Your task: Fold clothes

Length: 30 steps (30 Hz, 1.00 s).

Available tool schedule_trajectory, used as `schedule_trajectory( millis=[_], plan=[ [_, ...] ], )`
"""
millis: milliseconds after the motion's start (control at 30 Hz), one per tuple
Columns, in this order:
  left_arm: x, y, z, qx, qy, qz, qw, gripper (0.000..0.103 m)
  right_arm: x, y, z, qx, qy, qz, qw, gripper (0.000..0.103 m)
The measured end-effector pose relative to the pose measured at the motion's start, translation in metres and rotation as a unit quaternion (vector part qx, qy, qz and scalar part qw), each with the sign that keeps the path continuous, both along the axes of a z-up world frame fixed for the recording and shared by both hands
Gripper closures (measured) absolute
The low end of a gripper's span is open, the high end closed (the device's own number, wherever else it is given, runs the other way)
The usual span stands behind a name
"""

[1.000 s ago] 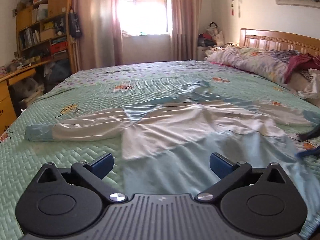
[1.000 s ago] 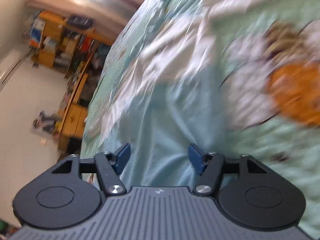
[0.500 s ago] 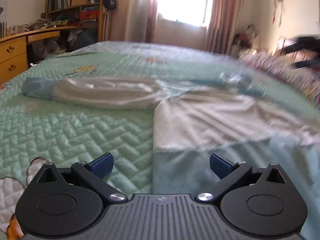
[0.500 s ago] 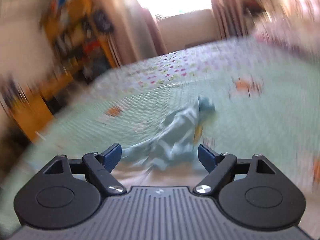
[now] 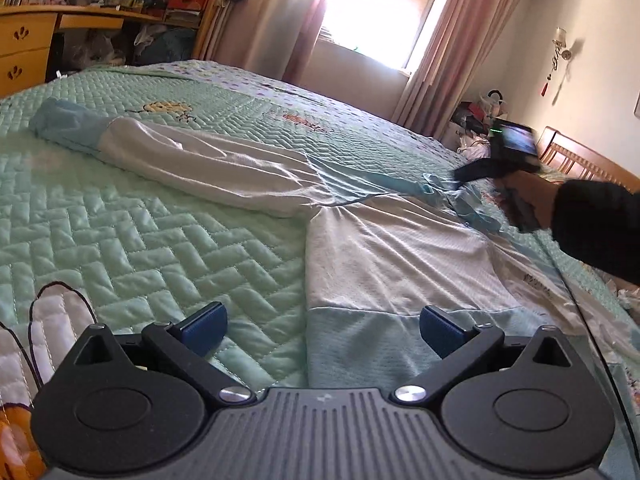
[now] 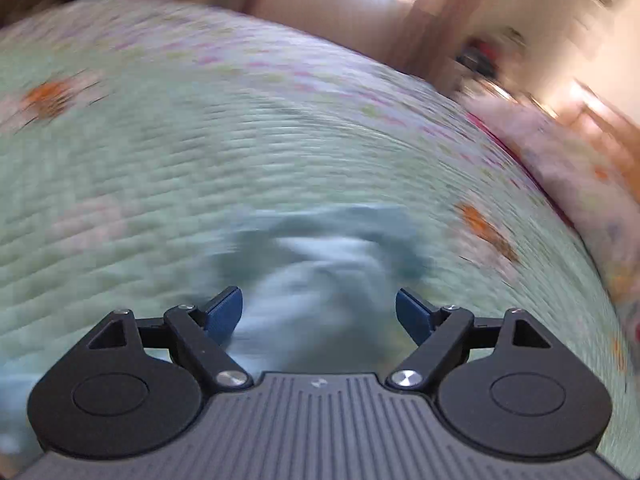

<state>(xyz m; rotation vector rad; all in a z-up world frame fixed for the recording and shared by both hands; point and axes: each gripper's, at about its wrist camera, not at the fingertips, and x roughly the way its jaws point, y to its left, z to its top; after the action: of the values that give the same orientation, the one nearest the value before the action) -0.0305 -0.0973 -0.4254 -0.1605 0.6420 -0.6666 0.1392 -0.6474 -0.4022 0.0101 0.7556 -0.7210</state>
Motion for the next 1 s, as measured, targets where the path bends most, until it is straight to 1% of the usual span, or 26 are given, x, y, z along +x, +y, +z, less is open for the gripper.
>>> schedule_trajectory(
  millis=[33, 133, 333, 367, 433, 467, 533, 567, 600, 633, 667, 733, 800, 833, 900, 1000],
  plan=[
    [0.0, -0.001, 0.0, 0.002, 0.0, 0.0, 1.0, 0.001, -0.015, -0.023, 0.007, 0.018, -0.028, -0.034, 0.999, 0.019],
    [-0.002, -0.003, 0.001, 0.009, -0.002, 0.0, 1.0, 0.001, -0.023, -0.019, 0.011, 0.031, -0.043, -0.029, 0.998, 0.018],
    [-0.001, -0.004, 0.0, 0.012, -0.003, 0.001, 0.9999, 0.001, -0.037, -0.006, 0.017, 0.054, -0.068, -0.01, 0.996, 0.018],
    [-0.001, -0.005, 0.0, 0.013, -0.004, 0.001, 0.9999, 0.001, -0.022, 0.011, 0.014, 0.047, -0.053, 0.019, 0.997, 0.018],
    [-0.001, -0.005, 0.0, 0.013, -0.004, 0.001, 0.9999, 0.001, 0.012, 0.042, 0.002, 0.001, -0.002, 0.062, 0.998, 0.018],
    [0.0, -0.004, 0.0, 0.012, -0.003, 0.001, 0.9999, 0.001, 0.028, 0.057, -0.004, -0.022, 0.024, 0.083, 0.996, 0.018],
    [0.001, -0.003, -0.001, 0.009, -0.002, 0.001, 1.0, 0.001, 0.05, 0.062, -0.022, -0.064, 0.077, 0.095, 0.99, 0.018],
    [0.001, -0.003, -0.001, 0.008, -0.001, 0.001, 1.0, 0.001, 0.053, 0.058, -0.025, -0.078, 0.087, 0.093, 0.989, 0.018],
    [0.001, -0.003, -0.001, 0.007, 0.0, 0.001, 1.0, 0.001, 0.05, 0.048, -0.022, -0.091, 0.086, 0.077, 0.989, 0.018],
    [0.001, -0.003, -0.001, 0.007, 0.0, 0.001, 1.0, 0.001, 0.042, 0.032, -0.014, -0.106, 0.075, 0.04, 0.991, 0.018],
    [0.001, -0.003, -0.001, 0.007, 0.0, 0.001, 1.0, 0.001, 0.025, 0.015, -0.001, -0.103, 0.051, 0.003, 0.993, 0.018],
    [0.0, -0.004, 0.0, 0.009, 0.0, 0.001, 1.0, 0.001, -0.011, -0.016, 0.021, -0.085, 0.003, -0.062, 0.994, 0.016],
    [-0.001, -0.003, 0.001, 0.009, -0.003, 0.001, 1.0, 0.001, -0.049, -0.046, 0.04, -0.059, -0.043, -0.117, 0.99, 0.016],
    [-0.002, -0.003, 0.001, 0.007, -0.006, 0.001, 1.0, 0.001, -0.064, -0.055, 0.045, -0.038, -0.057, -0.122, 0.99, 0.016],
    [-0.005, -0.001, 0.004, 0.002, -0.016, 0.004, 0.9999, 0.001, -0.084, -0.059, 0.05, -0.005, -0.079, -0.111, 0.991, 0.016],
    [-0.014, 0.003, 0.017, -0.018, -0.05, 0.004, 0.9986, 0.001, -0.1, -0.055, 0.049, 0.039, -0.103, -0.091, 0.99, 0.016]
  ],
)
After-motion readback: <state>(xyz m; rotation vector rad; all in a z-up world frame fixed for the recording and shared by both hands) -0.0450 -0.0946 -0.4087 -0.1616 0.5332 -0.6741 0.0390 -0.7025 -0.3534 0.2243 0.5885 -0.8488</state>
